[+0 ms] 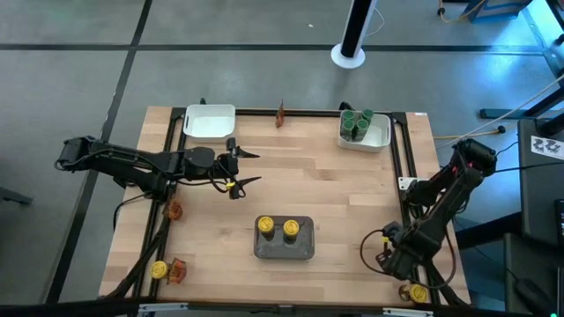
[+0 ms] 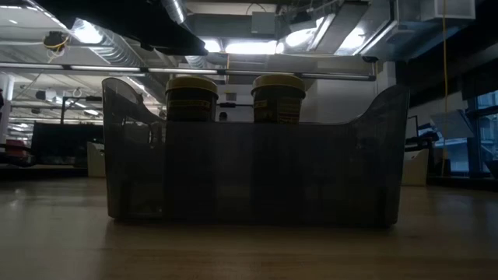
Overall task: Sort spices by type
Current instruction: Put the middle right orange seasoning bag into the left white bin
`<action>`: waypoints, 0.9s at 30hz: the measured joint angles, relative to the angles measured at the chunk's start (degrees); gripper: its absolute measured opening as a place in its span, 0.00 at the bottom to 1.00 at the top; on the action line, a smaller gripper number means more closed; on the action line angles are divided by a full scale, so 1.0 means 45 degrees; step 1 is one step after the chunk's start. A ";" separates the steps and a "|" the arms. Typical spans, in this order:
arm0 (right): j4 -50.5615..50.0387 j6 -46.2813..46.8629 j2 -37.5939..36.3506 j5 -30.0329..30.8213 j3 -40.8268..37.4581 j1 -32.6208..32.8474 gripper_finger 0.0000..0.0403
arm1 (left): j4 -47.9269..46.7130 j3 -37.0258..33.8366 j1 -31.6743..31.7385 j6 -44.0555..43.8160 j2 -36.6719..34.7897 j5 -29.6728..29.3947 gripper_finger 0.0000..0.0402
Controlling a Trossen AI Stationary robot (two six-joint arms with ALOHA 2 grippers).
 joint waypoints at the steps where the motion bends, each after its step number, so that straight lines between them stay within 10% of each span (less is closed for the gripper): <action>1: 0.0114 -0.0016 0.0000 0.0000 -0.0082 0.0000 0.65 | 0.0005 0.0000 -0.0002 0.0001 -0.0003 0.0000 0.73; 16: 0.0291 -0.0972 0.0000 0.0281 -0.0324 0.0000 0.03 | 0.0010 0.0000 -0.0002 0.0005 -0.0003 0.0004 0.73; 27: 0.0192 -0.2957 -0.0009 0.1765 0.0337 -0.0726 0.01 | 0.0201 0.0000 0.0001 -0.0021 -0.0005 0.0001 0.73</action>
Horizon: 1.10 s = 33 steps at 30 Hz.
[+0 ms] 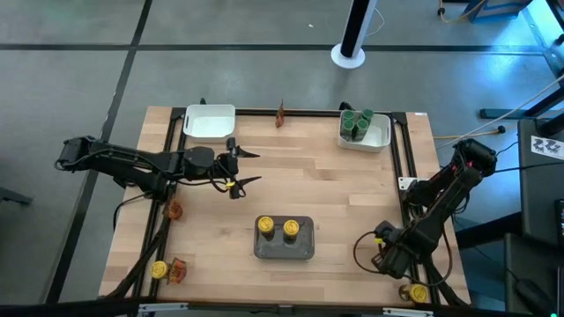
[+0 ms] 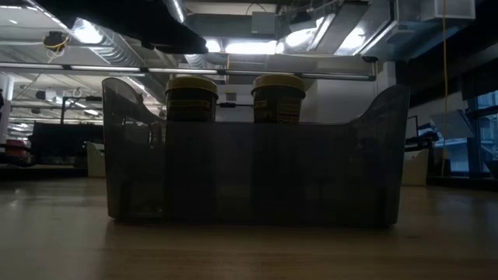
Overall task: Sort spices by type
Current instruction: Put the middle right orange seasoning bag into the left white bin
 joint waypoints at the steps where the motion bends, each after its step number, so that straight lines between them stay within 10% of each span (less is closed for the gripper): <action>1: -0.0169 -0.0231 0.0000 0.0307 0.0168 -0.0153 0.02 | 0.0044 0.0000 -0.0003 -0.0046 0.0003 0.0003 0.73; 20: -0.2665 -0.8014 0.0003 0.6220 0.3204 -0.4491 0.01 | 0.0497 0.0000 -0.0014 -0.0488 0.0226 0.1057 0.73; 33: 0.0926 -1.4688 0.0143 0.7316 0.3376 -0.7449 0.01 | 0.2210 0.0519 -0.0014 -0.1244 0.2607 0.1062 0.73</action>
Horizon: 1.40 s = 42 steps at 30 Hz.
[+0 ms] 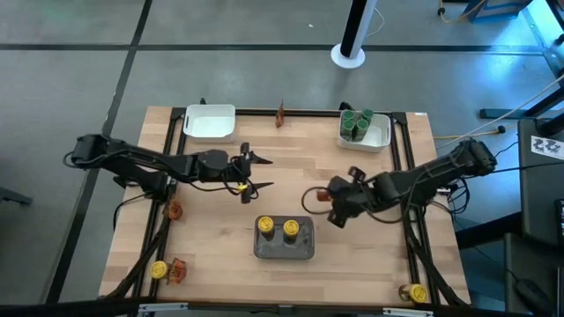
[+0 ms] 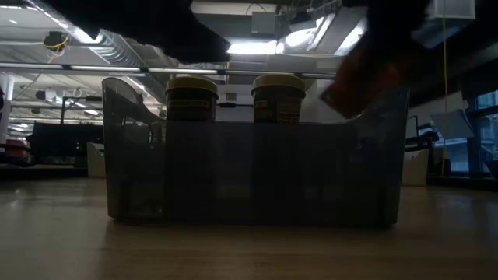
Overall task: Sort spices by type
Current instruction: Put the middle right orange seasoning bag into the left white bin
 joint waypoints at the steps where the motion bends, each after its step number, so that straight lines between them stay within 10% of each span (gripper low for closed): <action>1: 0.0536 -0.0549 0.0058 0.0048 0.0009 -0.0208 0.01 | 0.0051 0.0093 0.0015 -0.0080 0.0244 0.0002 0.73; 34: 0.5698 -0.5289 0.1989 -0.1292 0.0000 -0.1496 0.01 | 0.0448 0.3685 0.0094 -0.1620 0.6233 0.2963 0.73; 42: 0.5789 -0.5410 0.1989 -0.1290 0.0000 -0.1496 0.01 | 0.0416 0.3687 0.0097 -0.1016 0.6204 0.2973 0.51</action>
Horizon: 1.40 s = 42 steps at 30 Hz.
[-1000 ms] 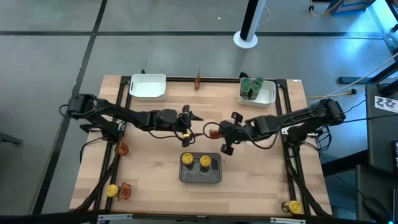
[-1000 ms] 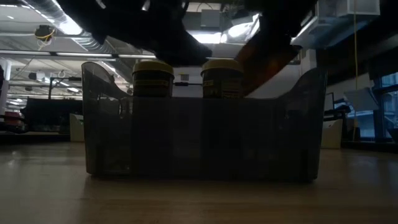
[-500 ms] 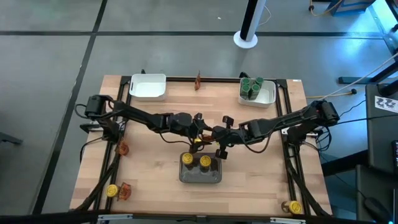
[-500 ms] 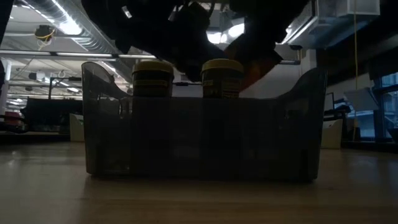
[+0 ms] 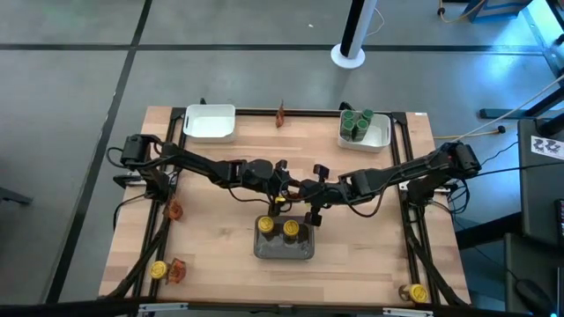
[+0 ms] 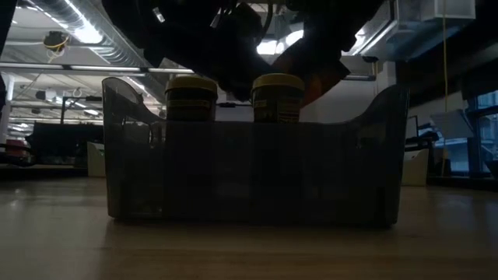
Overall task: Sort spices by type
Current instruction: Put the middle right orange seasoning bag into the left white bin
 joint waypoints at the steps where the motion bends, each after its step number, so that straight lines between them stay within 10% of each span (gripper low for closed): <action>1: -0.0003 -0.0002 0.0000 0.0000 0.0000 0.0000 0.01 | 0.0000 0.0000 -0.0005 0.0056 0.0000 0.0000 0.47; 11: 0.0002 0.0395 0.0000 -0.0117 0.0000 0.0000 0.01 | -0.0071 0.0000 -0.0034 0.0986 0.0000 0.0039 0.12; 29: -0.4336 0.2376 -0.1096 -0.1838 0.2045 0.0556 0.53 | -0.0695 -0.0010 -0.0038 0.1399 -0.0245 -0.0036 0.11; 42: -0.4115 0.4630 -0.3095 0.1006 -0.0916 0.2199 0.53 | 0.3693 -0.1961 0.0045 0.1149 -0.1239 0.1802 0.11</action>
